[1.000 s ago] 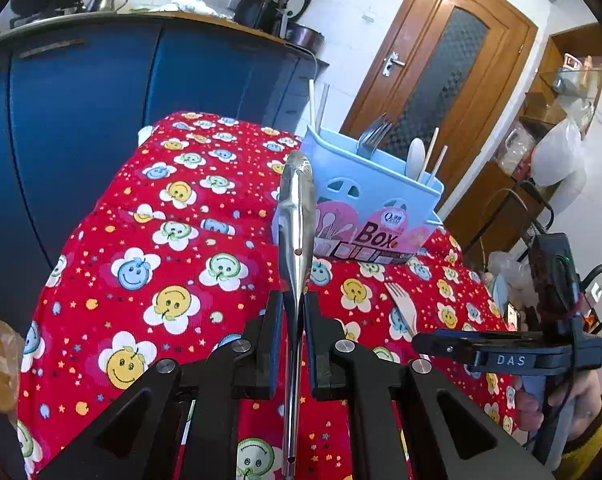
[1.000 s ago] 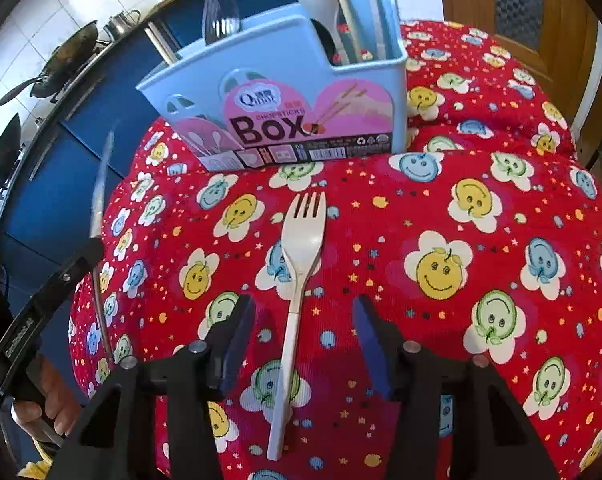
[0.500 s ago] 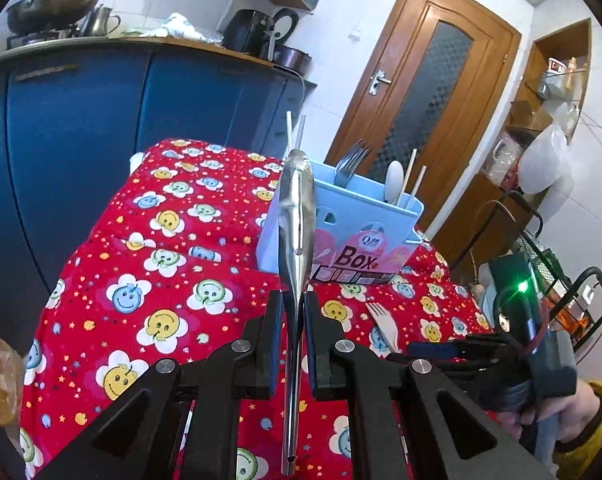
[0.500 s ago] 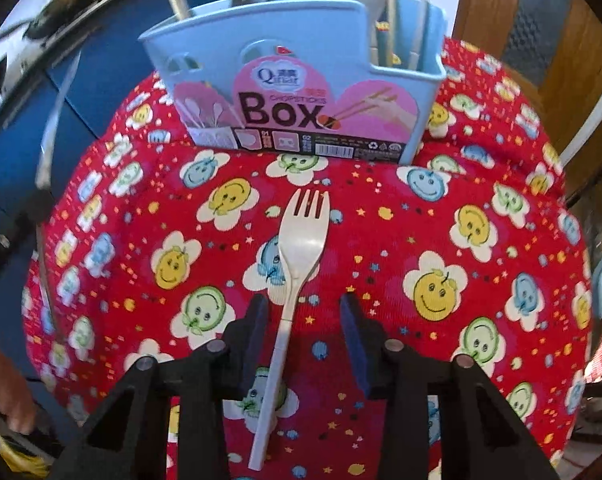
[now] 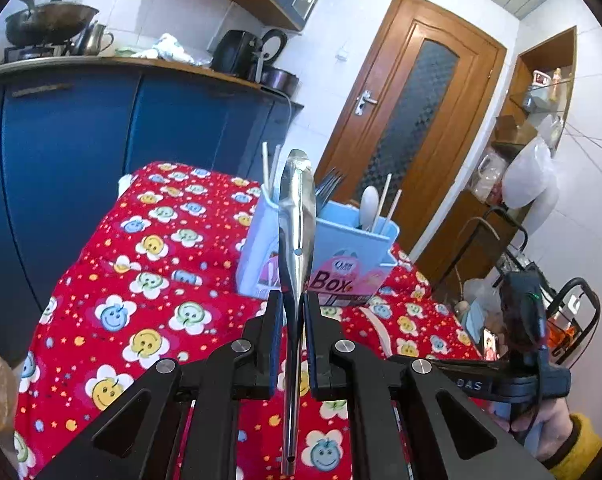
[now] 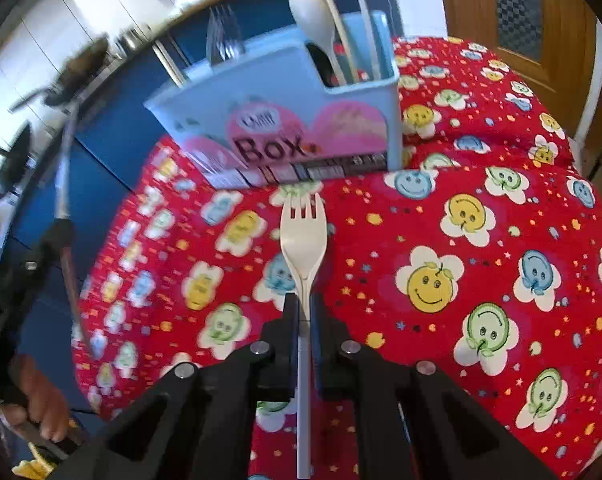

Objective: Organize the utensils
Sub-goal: 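Lift the knife over the box with left tool while right lifts the fork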

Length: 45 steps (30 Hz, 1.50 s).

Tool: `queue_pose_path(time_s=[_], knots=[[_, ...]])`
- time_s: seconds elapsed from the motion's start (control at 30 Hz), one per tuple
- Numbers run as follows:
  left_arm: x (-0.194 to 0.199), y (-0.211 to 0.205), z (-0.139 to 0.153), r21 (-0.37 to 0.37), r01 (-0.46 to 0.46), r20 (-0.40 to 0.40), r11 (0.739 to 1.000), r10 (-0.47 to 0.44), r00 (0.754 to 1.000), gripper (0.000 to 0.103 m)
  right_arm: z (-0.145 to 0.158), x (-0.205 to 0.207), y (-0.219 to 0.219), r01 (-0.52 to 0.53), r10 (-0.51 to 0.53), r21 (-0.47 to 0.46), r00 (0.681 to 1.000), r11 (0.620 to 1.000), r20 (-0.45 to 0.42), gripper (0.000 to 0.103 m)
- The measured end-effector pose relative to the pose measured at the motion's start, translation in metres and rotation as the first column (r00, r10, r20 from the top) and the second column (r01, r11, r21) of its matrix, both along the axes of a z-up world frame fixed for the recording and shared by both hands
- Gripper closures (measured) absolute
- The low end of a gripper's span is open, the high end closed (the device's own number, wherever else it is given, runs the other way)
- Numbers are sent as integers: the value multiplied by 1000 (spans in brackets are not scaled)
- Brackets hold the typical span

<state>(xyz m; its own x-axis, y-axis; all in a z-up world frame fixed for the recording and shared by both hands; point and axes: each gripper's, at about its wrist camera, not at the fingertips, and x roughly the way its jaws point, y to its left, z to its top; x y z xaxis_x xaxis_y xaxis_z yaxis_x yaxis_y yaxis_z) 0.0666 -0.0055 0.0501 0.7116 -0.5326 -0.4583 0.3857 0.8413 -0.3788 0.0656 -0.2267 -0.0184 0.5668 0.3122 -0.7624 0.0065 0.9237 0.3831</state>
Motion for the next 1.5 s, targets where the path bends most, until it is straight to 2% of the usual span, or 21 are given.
queue_pose_path(time_s=[0.23, 0.37, 0.6, 0.87, 1.07, 1.27, 1.5], knots=[[2, -15, 7, -2, -8, 23, 1000, 8, 1000, 93, 16, -20, -10, 21, -32, 67, 985, 998, 169, 96], [5, -27, 13, -4, -7, 42, 1000, 7, 999, 93, 28, -30, -18, 28, -47, 75, 963, 997, 265, 96], [11, -48, 26, -9, -6, 99, 1000, 7, 995, 93, 44, -35, -32, 42, -73, 89, 923, 995, 378, 96], [33, -62, 44, -17, -49, 170, 999, 51, 984, 93, 55, -28, -44, 44, -78, 85, 890, 995, 450, 96], [56, -62, 58, -47, -104, 230, 993, 112, 967, 93, 58, -17, -52, 43, -85, 101, 881, 994, 466, 96], [77, -70, 62, -18, -174, 285, 985, 172, 943, 93, 60, -4, -55, 44, -89, 106, 874, 993, 478, 96], [98, -75, 64, -22, -206, 330, 978, 202, 922, 93, 63, 13, -53, 33, -72, 88, 866, 996, 494, 96]])
